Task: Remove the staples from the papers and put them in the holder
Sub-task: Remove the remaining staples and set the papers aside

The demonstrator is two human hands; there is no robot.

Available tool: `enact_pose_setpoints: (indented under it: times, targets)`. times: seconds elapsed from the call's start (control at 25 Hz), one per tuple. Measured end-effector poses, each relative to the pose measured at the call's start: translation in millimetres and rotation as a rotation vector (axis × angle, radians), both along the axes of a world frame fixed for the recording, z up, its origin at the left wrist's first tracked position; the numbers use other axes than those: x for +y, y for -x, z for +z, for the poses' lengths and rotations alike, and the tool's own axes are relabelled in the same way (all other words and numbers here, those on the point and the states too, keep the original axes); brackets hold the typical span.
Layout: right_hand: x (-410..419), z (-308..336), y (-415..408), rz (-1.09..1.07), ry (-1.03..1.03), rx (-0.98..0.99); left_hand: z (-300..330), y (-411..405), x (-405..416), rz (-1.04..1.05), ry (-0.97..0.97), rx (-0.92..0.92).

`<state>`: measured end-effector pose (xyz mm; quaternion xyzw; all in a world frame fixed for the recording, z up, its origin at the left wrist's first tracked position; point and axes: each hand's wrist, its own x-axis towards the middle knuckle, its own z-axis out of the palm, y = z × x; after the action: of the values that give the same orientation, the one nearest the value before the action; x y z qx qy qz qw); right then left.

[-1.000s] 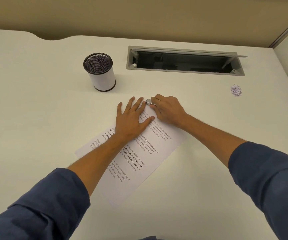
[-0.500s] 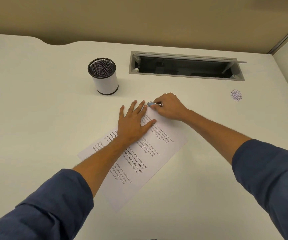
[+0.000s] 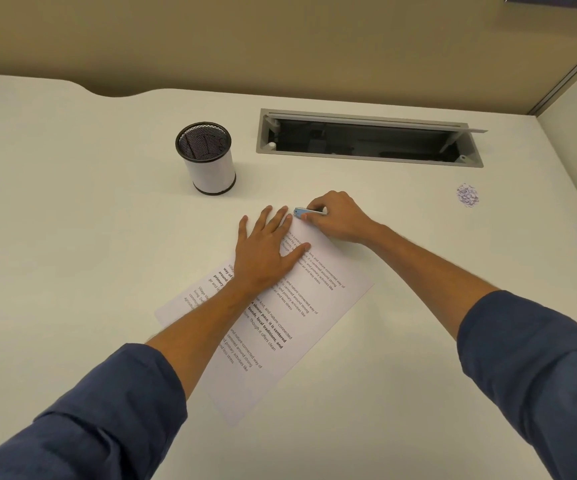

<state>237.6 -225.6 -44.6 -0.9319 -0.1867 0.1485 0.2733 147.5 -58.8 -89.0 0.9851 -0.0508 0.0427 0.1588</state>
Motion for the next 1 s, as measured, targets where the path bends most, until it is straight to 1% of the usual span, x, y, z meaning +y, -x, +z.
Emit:
enact_pose_setpoints:
  times: [0.08, 0.2, 0.28, 0.48, 0.56, 0.68, 0.72, 0.88, 1.0]
  targets:
    - [-1.6, 3.0, 3.2, -0.005, 0.011, 0.001, 1.2, 0.9, -0.5, -0.001, -0.001, -0.01]
    - [-7.2, 3.5, 12.7, 0.008, 0.059, -0.077, 2.4, 2.8, -1.4, 0.0, 0.011, -0.033]
    - [-11.5, 2.3, 19.9, -0.045, 0.018, -0.09, 2.4, 3.9, -2.8, 0.001, 0.022, -0.048]
    - [-18.3, 7.2, 30.6, -0.238, -0.238, 0.048, 5.3, 5.0, -5.5, 0.019, 0.007, -0.038]
    - [-19.6, 10.1, 33.0, -0.305, -0.29, 0.111, 7.3, 3.5, -6.8, 0.033, 0.036, -0.045]
    - [-20.3, 11.0, 35.4, -0.369, -0.334, 0.181, 10.9, -5.8, -7.9, 0.064, 0.11, -0.135]
    - [-20.2, 10.3, 35.2, -0.379, -0.343, 0.195, 12.8, -11.2, -7.9, 0.078, 0.129, -0.14]
    - [-17.2, 2.0, 35.0, -0.377, -0.279, 0.15, 23.1, -30.3, -12.4, 0.071, 0.131, -0.075]
    - [-13.9, -3.3, 36.7, -0.371, -0.201, 0.079, 28.3, -37.2, -17.3, 0.043, 0.077, -0.042]
